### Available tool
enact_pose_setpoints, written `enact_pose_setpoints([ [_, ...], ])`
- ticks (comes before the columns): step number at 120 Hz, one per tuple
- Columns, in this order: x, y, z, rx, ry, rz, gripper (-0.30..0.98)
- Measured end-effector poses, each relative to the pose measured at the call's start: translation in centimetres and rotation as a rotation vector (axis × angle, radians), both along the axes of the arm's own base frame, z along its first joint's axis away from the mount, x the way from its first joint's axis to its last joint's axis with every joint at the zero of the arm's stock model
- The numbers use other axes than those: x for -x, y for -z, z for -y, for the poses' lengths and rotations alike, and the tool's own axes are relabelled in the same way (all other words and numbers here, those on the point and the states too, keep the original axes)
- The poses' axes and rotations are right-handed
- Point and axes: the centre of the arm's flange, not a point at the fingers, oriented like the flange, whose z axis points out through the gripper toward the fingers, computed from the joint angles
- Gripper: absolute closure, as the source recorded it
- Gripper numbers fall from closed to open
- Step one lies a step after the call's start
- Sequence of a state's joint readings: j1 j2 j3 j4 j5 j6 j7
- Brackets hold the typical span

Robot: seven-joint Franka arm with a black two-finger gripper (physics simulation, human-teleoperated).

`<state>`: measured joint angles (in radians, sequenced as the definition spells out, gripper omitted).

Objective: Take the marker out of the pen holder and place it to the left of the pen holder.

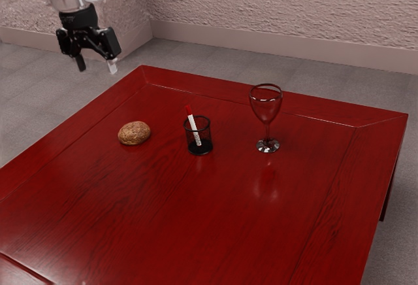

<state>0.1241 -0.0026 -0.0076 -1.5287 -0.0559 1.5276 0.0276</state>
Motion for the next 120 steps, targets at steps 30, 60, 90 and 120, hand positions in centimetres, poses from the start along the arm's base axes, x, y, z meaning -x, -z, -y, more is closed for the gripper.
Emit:
enact_pose_setpoints([
  [30, -3.5, 13.8, -0.3, -0.006, -0.016, -0.160, 0.00],
  [60, -12.3, 19.7, 7.9, 0.001, 0.043, -0.025, 0.00],
  [90, -17.1, 24.9, 7.2, -0.052, 0.026, 0.168, 0.00],
  [120, -20.8, 26.7, 3.4, 0.057, -0.119, 0.369, 0.00],
])
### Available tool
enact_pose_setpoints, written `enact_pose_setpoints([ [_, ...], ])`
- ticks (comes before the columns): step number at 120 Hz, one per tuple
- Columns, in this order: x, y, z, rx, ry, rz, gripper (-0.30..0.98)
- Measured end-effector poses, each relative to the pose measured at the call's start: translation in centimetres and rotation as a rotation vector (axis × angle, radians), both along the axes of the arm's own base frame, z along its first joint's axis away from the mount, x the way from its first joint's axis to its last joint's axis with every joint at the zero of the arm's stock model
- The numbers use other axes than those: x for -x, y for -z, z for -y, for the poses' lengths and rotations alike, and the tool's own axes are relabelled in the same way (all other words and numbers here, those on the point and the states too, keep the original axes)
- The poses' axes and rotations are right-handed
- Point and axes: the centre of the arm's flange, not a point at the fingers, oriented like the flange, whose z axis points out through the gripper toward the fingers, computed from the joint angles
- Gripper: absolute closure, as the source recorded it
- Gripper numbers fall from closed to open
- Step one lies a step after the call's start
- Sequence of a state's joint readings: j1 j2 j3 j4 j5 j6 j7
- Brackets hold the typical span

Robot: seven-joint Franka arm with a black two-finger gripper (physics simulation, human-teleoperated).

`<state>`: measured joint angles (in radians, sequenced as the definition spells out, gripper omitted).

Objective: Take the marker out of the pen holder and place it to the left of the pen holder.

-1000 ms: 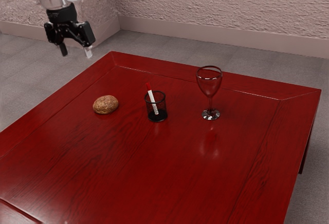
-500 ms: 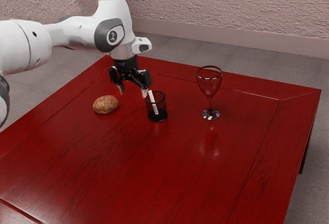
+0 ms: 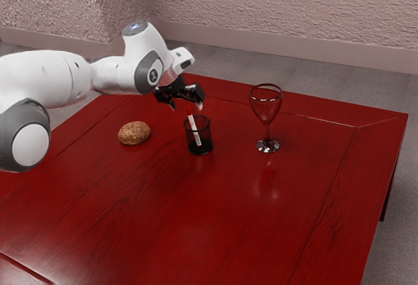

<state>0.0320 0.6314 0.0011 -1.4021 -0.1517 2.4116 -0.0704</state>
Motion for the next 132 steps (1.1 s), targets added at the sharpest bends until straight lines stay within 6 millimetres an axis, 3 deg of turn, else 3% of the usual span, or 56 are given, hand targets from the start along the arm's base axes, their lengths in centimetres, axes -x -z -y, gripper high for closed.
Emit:
enact_pose_setpoints([
  [14, -0.4, 1.9, -0.5, 0.043, -0.034, 0.025, 0.02],
  [49, -1.5, 3.4, -1.4, 0.059, -0.058, 0.072, 0.36],
  [99, -1.8, 3.8, -2.6, 0.037, -0.048, 0.085, 0.64],
  [132, -2.0, 3.3, -1.3, 0.024, -0.026, 0.092, 0.73],
])
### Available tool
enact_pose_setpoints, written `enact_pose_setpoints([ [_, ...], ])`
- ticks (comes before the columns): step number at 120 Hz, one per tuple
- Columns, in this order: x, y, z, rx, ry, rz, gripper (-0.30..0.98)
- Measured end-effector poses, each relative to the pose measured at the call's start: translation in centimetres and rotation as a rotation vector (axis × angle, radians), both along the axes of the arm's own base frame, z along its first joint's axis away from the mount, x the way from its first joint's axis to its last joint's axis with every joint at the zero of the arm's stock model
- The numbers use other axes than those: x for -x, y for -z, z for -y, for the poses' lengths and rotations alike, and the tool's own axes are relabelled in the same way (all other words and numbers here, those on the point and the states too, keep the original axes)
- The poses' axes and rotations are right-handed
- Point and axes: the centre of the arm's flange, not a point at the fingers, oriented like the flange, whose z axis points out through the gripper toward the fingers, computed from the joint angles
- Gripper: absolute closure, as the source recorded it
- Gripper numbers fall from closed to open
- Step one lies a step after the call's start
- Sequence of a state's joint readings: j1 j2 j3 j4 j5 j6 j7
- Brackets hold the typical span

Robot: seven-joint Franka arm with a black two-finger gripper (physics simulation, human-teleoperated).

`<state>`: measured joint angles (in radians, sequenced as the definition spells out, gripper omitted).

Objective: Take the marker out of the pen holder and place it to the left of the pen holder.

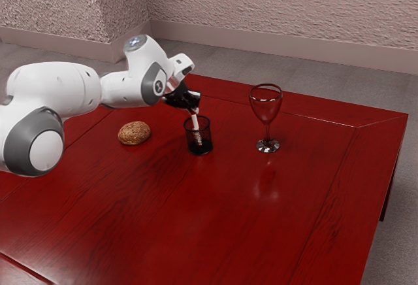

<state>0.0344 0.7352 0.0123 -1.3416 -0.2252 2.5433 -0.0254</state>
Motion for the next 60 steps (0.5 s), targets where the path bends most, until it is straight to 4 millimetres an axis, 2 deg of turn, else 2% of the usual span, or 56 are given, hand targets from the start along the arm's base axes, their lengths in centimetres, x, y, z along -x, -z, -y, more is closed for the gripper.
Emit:
enact_pose_setpoints([
  [10, 0.2, -0.9, 1.5, -0.005, 0.018, 0.005, 0.74],
  [24, 1.7, -3.8, 2.1, -0.021, 0.029, 0.017, 0.75],
  [40, 2.0, -8.1, 2.2, -0.046, 0.036, 0.073, 0.76],
  [50, 3.0, -11.8, 1.1, -0.056, 0.025, 0.096, 0.76],
  [60, 3.7, -12.5, -1.0, -0.054, 0.002, 0.050, 0.76],
])
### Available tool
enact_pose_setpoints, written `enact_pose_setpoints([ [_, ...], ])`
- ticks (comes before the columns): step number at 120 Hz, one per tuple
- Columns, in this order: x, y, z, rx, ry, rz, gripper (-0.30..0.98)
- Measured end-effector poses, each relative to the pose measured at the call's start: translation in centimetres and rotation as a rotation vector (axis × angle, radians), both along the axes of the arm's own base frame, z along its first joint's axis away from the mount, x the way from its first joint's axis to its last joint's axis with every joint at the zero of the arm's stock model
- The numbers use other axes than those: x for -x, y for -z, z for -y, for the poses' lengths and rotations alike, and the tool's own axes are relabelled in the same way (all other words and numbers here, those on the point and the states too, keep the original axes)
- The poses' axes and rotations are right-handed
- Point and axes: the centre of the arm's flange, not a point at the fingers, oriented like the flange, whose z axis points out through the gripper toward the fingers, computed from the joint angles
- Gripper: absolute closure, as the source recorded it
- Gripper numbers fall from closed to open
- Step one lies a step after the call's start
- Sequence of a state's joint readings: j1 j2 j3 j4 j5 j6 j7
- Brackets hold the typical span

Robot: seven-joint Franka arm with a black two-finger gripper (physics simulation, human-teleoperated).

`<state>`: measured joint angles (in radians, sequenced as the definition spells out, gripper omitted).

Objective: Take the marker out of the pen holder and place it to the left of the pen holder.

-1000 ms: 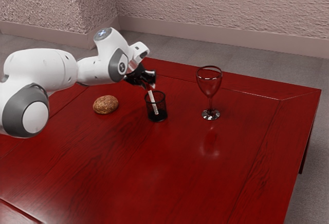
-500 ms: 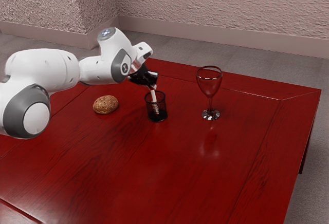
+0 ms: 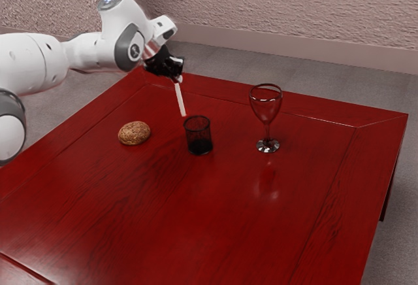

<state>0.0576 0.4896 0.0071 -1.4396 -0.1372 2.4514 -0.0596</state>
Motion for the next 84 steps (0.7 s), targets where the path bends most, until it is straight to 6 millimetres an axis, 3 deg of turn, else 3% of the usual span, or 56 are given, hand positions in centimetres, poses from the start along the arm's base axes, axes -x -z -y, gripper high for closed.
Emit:
enact_pose_setpoints([
  [8, 0.3, 0.7, -2.1, 0.004, -0.023, -0.074, 0.76],
  [18, -0.8, 1.9, -4.7, -0.002, -0.053, -0.197, 0.75],
  [25, -1.7, 3.8, -6.0, -0.013, -0.072, -0.298, 0.75],
  [36, -3.2, 8.1, -6.3, -0.052, -0.094, -0.441, 0.74],
  [48, -3.6, 11.3, -5.2, -0.057, -0.093, -0.549, 0.73],
  [62, -4.1, 13.7, -1.8, -0.048, -0.057, -0.599, 0.70],
  [84, -4.3, 15.0, -0.2, -0.020, -0.046, -0.606, 0.61],
])
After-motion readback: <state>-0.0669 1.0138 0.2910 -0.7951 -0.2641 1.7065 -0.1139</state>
